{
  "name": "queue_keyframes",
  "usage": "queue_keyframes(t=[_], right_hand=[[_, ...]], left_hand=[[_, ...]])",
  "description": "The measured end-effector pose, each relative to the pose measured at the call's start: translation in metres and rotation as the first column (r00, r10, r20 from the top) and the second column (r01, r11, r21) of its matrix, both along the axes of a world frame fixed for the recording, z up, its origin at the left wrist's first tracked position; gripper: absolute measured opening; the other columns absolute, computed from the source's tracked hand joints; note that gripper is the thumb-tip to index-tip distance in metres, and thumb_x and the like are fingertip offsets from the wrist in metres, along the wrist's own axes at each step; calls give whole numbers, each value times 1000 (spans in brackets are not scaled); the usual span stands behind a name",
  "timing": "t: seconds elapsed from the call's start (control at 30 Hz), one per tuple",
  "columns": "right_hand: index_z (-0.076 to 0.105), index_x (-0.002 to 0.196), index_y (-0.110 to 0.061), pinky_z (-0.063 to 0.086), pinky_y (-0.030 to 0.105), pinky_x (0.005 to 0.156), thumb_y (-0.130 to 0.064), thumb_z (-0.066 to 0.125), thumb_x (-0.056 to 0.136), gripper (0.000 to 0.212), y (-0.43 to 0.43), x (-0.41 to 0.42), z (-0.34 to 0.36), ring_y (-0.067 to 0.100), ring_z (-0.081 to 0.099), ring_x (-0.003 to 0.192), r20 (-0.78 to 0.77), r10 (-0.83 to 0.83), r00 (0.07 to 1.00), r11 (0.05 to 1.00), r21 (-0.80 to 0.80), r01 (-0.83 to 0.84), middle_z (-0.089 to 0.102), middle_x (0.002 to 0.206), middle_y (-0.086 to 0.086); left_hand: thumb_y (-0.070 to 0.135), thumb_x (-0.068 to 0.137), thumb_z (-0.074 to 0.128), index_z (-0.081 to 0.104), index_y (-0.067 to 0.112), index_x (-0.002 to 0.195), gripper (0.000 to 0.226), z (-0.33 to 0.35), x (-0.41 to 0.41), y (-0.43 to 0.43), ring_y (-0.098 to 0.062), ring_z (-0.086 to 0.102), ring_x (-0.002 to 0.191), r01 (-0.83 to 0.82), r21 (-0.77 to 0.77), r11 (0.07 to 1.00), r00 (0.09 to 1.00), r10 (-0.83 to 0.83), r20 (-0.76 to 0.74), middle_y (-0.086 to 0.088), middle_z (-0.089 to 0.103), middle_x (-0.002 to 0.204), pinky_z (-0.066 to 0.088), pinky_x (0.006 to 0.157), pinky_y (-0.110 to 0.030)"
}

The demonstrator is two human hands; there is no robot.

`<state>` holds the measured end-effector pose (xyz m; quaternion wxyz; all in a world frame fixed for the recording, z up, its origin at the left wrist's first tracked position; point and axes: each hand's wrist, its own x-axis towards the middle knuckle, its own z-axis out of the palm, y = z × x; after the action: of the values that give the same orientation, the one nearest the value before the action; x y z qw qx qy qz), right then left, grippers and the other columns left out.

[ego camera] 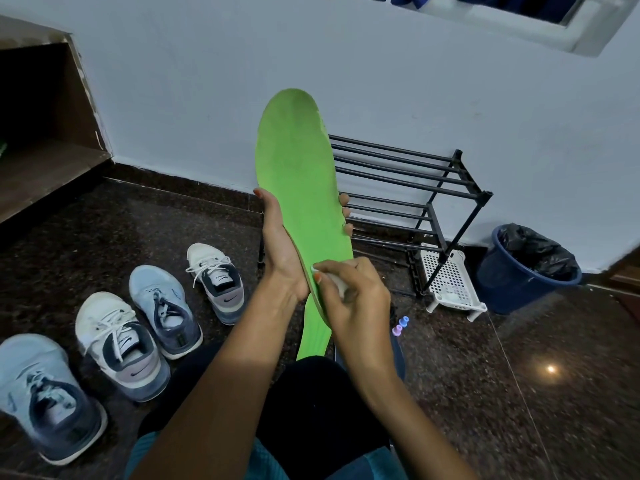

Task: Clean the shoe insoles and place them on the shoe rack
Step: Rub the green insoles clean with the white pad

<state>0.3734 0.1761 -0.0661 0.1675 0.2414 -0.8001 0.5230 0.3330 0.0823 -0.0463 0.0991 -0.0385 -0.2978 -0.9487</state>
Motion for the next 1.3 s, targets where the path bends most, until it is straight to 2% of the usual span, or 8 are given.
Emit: queue_keyframes(t=[0.2, 0.3, 0.63, 0.8, 0.97, 1.13, 1.3], right_hand=[[69, 95, -1, 36, 5, 69, 1, 61, 84, 13, 4, -25, 6, 1, 46, 74, -82, -142, 987, 987, 65, 147, 48, 83, 1], [69, 96, -2, 35, 4, 69, 0, 60, 85, 14, 3, -26, 7, -2, 44, 75, -80, -163, 983, 984, 62, 168, 47, 83, 0], [70, 92, -3, 35, 3, 64, 2, 63, 82, 13, 1, 1, 3, -8, 50, 77, 33, 20, 999, 1000, -14, -20, 49, 78, -5], [70, 93, -2, 33, 1, 64, 0, 63, 83, 13, 8, -16, 7, -5, 47, 70, -57, -99, 993, 993, 62, 103, 46, 77, -6], [69, 95, -2, 34, 1, 66, -1, 62, 84, 13, 10, -26, 9, -6, 46, 71, -50, -167, 985, 984, 57, 170, 46, 80, -3], [70, 91, -3, 34, 2, 64, 2, 63, 82, 13, 4, -6, 3, -10, 49, 78, 37, -46, 998, 999, 8, 46, 47, 78, -8], [72, 89, -6, 35, 5, 61, 1, 64, 81, 13, 7, 8, 3, -5, 52, 77, 97, 65, 993, 997, -42, -61, 50, 78, -7]], left_hand=[[73, 88, 7, 63, 3, 102, 91, -2, 1, 3, -23, 62, 73, 17, -56, 998, 1000, -16, 16, -15, 66, 88, 52, 64, -32], [72, 89, 6, 63, 2, 103, 91, -1, 1, 3, -23, 62, 74, 7, -61, 998, 1000, -6, 28, -16, 66, 89, 53, 64, -31], [74, 88, 10, 62, 2, 103, 91, 1, 0, 1, -23, 58, 72, -2, 2, 1000, 1000, 2, 3, -16, 63, 89, 49, 59, -29], [74, 88, 8, 64, 2, 101, 92, 0, 1, 3, -24, 60, 73, 16, -42, 999, 1000, -16, 7, -17, 65, 91, 51, 63, -32], [73, 88, 7, 64, 2, 101, 93, -1, 1, 5, -24, 61, 73, 18, -61, 998, 1000, -16, 20, -17, 65, 92, 52, 64, -32], [74, 88, 9, 62, 1, 104, 92, -1, -1, 2, -24, 59, 72, 2, -12, 1000, 1000, -2, 14, -17, 62, 90, 50, 60, -30], [75, 88, 9, 62, 2, 104, 91, 1, -1, 2, -24, 57, 73, -6, 10, 1000, 1000, 6, 7, -17, 61, 91, 50, 59, -30]])
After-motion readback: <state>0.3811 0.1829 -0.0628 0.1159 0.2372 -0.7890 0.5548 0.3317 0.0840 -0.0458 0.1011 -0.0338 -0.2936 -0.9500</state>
